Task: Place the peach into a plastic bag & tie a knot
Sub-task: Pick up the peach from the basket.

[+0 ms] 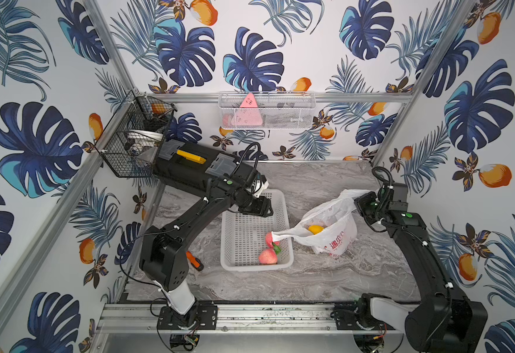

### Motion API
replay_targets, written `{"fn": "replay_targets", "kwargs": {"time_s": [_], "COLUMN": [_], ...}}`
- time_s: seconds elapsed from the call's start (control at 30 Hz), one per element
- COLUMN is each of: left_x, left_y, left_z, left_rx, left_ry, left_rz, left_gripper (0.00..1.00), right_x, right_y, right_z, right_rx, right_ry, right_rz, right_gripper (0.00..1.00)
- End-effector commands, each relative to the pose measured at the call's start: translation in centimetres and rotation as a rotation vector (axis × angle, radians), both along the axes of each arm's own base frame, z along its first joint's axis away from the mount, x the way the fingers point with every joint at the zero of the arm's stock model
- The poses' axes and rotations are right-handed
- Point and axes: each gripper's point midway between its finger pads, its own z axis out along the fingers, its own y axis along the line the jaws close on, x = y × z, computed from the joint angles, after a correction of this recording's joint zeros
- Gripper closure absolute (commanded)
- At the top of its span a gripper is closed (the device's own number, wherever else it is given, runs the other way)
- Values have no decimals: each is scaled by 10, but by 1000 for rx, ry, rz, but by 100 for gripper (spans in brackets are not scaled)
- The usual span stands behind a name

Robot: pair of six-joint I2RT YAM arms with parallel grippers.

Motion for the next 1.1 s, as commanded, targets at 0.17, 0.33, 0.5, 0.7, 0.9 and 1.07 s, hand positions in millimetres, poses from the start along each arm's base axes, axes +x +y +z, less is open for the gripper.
{"fn": "replay_targets", "kwargs": {"time_s": [0.17,0.33,0.5,0.7,0.9,1.07], "left_x": [-16,-27,-23,-27,-30,-31], "left_y": [9,-9,-23,-51,-59,-61], "left_z": [-59,-88,-101,-106,-100,-97], "left_rx": [166,213,223,137,86,46], "left_ry": [68,109,107,131,128,147], "left_rz": [-31,-88,-108,-140,-162,-169], "left_gripper": [26,23,21,24,35,53], "right_x": [8,9,9,10,11,12], "right_y": [4,5,6,8,9,10], "right_z": [5,4,2,2,2,5], "right_rx": [20,27,27,30,35,33], "right_ry": [-35,-35,-32,-35,-36,-40], "right_rz": [19,22,25,33,39,45], "right_gripper": [100,100,100,100,100,100]}}
